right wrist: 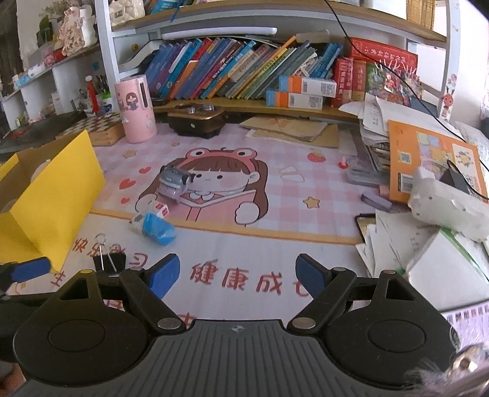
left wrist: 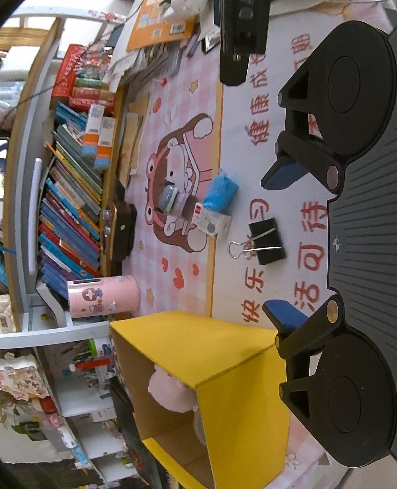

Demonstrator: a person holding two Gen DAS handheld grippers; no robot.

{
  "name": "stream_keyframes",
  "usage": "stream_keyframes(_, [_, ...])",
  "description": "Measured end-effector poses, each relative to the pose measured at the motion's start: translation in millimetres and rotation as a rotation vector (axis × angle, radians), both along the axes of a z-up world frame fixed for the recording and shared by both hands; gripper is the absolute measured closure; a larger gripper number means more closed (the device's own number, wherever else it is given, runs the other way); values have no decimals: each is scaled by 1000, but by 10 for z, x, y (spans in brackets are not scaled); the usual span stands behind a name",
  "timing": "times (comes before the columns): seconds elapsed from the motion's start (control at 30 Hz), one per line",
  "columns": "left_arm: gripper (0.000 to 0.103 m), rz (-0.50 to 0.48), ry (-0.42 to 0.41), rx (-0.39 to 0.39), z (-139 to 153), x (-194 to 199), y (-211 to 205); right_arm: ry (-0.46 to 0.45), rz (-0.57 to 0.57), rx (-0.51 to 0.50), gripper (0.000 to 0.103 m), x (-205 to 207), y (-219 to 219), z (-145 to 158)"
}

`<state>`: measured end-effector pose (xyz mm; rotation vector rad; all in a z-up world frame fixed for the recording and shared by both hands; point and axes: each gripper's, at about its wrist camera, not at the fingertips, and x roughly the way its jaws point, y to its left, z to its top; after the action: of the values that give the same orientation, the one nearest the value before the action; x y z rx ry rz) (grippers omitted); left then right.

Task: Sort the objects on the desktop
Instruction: 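Close the left gripper on the black binder clip while the right closes on the blue packet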

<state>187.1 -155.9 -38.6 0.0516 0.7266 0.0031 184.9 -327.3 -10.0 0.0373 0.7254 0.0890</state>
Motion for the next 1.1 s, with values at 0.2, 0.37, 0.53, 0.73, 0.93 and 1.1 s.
stream_keyframes(0.2, [34,57,58,-4,-161,278,-58,-7,35,-14,20,136,-30,0])
stream_keyframes(0.37, [44,108,97,-12,-285,408,-80,-9,73,-28,20,218,-26,-18])
stream_keyframes(0.53, [63,147,104,-34,-345,457,-25,0,97,-27,20,298,-22,-44])
stream_keyframes(0.73, [65,116,111,-53,-285,407,33,17,149,3,20,453,79,-92])
stream_keyframes(0.93, [64,77,95,-35,-171,261,93,53,253,4,29,713,312,-188])
stream_keyframes(1.1, [64,61,76,-9,-104,174,115,67,399,-43,42,949,560,-317])
